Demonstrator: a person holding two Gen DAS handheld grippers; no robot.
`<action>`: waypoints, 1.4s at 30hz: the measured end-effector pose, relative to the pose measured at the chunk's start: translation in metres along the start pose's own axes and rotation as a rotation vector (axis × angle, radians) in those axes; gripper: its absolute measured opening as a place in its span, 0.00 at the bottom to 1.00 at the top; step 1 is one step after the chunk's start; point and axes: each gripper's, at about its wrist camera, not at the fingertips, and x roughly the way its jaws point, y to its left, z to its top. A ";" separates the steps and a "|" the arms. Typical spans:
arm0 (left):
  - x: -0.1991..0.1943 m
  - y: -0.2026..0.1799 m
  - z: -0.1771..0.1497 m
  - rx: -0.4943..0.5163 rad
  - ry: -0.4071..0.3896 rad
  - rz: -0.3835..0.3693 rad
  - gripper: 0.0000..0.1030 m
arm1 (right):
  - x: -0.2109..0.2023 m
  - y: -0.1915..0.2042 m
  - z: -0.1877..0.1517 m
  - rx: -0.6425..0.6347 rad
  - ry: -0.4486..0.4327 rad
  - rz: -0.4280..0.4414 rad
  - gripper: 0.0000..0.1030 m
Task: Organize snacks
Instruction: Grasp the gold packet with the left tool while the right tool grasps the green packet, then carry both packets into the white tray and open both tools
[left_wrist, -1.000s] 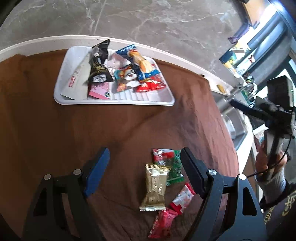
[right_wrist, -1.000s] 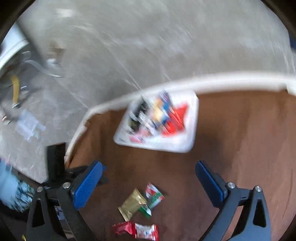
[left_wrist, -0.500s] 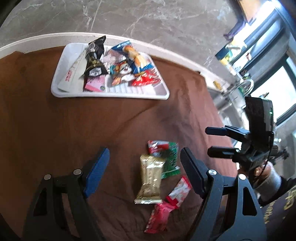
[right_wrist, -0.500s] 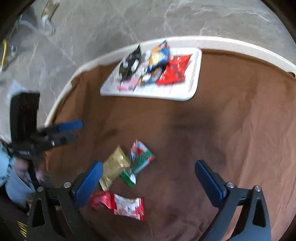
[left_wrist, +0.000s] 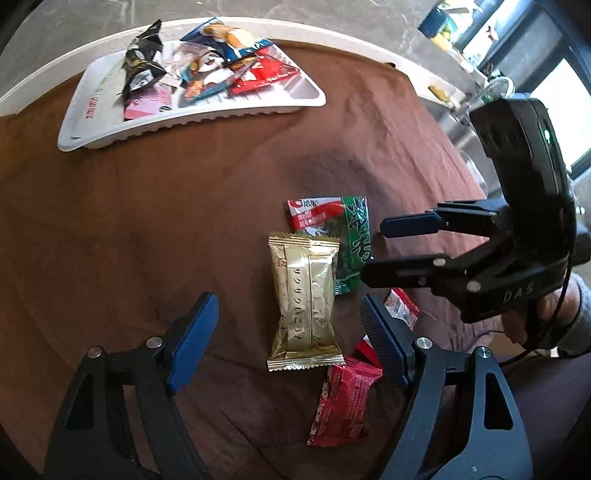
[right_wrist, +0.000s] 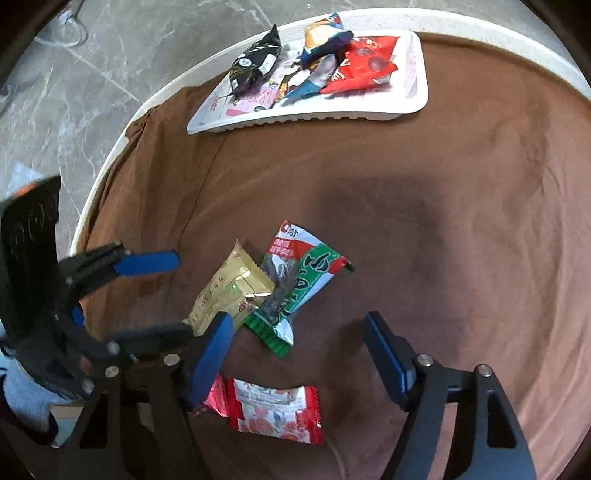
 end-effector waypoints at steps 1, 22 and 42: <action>0.003 -0.002 -0.001 0.004 0.007 -0.009 0.76 | 0.001 -0.002 0.000 0.013 0.002 0.010 0.74; 0.030 -0.018 -0.001 0.075 0.038 0.052 0.28 | 0.017 -0.004 0.011 0.086 -0.025 0.076 0.14; -0.019 0.023 0.026 -0.102 -0.099 -0.046 0.28 | -0.013 -0.035 0.022 0.232 -0.114 0.247 0.13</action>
